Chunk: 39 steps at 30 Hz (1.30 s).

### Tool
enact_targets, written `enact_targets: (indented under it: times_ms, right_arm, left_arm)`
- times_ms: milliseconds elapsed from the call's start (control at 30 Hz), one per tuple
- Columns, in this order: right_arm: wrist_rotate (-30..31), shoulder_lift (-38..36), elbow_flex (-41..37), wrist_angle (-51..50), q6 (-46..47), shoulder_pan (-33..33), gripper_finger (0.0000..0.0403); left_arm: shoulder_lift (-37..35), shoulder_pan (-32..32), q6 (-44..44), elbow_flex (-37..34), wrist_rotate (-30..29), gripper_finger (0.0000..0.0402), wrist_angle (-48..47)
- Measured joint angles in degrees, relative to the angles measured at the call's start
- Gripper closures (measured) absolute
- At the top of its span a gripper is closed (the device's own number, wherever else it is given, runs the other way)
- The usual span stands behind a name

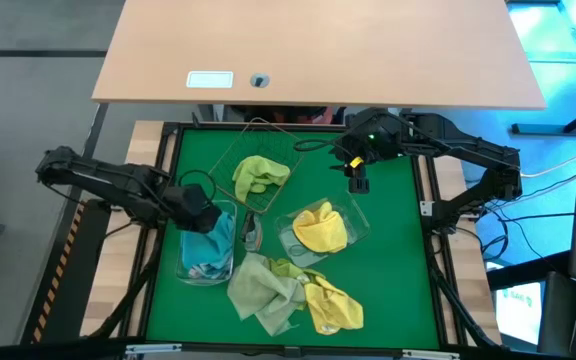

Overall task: Sort microfiber towel by color & place in baskets
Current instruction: Put the light green microfiber towel into the wire basket

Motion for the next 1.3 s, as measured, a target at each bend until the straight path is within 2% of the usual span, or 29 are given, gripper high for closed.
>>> enact_targets:
  times_ms: [167, 433, 633, 833, 1033, 1200, 1300]
  right_arm:
    - [0.00, 0.00, 0.00, 0.00, 0.00, 0.00, 0.0230]
    - [0.00, 0.00, 0.00, -0.02, 0.00, 0.00, 0.0230]
    - [0.00, 0.00, 0.00, -0.07, 0.00, 0.00, 0.0230]
    - [0.00, 0.00, 0.00, -1.34, 0.00, 0.00, 0.0230]
    - [0.00, 0.00, 0.00, -1.46, 0.00, 0.00, 0.0230]
    - [0.00, 0.00, 0.00, -1.49, 0.00, 0.00, 0.0230]
    - [0.00, 0.00, 0.00, -1.49, 0.00, 0.00, 0.0230]
  left_arm:
    - [1.51, -0.24, 1.98, 0.00, 0.72, 0.0343, 0.32]
    - [1.58, -0.62, 10.33, 0.00, 8.59, 0.0324, 6.01]
    - [3.17, -2.37, 10.91, -0.02, 7.83, 0.0301, 13.25]
    - [7.65, -5.78, 10.95, -0.02, 7.88, 0.0288, 21.64]
    - [10.70, -9.67, 10.91, -0.07, 10.94, 0.0288, 24.98]
    - [10.87, -13.67, 10.73, -0.07, 6.33, 0.0288, 26.63]
    - [10.87, -16.08, 10.62, -0.07, -1.10, 0.0288, 31.42]
